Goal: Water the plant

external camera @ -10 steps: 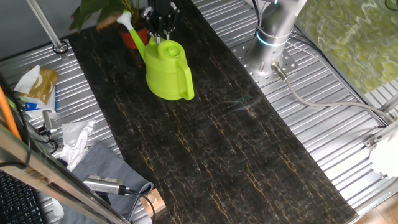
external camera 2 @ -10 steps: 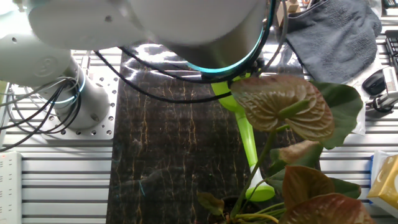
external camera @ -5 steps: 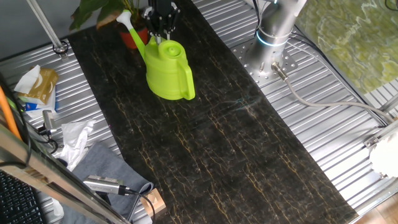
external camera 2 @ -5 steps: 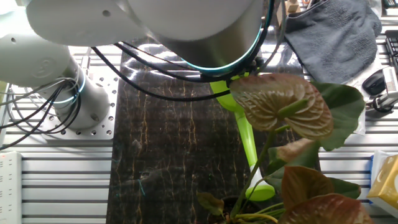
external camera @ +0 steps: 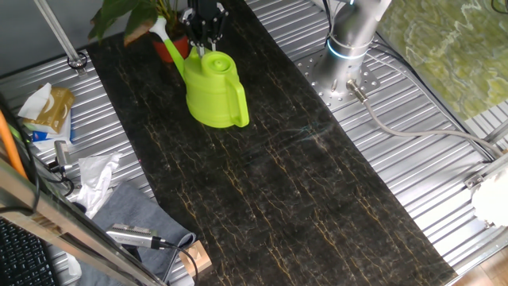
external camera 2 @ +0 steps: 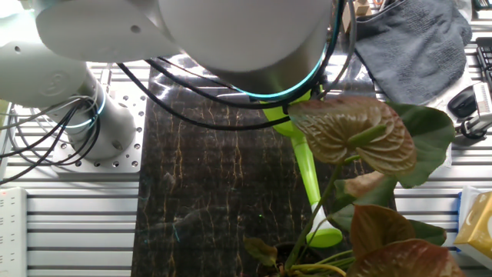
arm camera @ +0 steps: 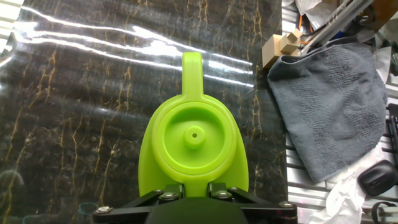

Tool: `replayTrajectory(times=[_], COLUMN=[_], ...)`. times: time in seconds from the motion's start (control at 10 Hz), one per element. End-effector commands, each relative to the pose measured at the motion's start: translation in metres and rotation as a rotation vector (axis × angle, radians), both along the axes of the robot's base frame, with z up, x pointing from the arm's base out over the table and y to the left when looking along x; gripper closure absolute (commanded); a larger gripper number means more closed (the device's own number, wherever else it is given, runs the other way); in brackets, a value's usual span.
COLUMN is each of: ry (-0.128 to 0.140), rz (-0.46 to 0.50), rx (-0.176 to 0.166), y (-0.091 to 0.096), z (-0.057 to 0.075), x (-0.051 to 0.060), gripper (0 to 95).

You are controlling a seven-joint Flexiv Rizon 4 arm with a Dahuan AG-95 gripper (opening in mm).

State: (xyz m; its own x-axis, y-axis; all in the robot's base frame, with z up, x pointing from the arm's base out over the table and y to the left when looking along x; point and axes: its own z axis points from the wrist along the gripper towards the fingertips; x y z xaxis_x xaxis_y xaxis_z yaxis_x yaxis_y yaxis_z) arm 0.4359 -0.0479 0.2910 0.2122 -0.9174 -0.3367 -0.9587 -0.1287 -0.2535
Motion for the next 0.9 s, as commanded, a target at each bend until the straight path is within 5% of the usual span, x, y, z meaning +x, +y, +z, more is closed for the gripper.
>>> replayTrajectory(times=[0.1, 0.9], ry=[-0.001, 0.008], rz=[-0.001, -0.016], rx=[0.005, -0.005], y=[0.0007, 0.0007], z=[0.0005, 0.0005], x=[-0.001, -0.001], gripper=[95.0, 95.0])
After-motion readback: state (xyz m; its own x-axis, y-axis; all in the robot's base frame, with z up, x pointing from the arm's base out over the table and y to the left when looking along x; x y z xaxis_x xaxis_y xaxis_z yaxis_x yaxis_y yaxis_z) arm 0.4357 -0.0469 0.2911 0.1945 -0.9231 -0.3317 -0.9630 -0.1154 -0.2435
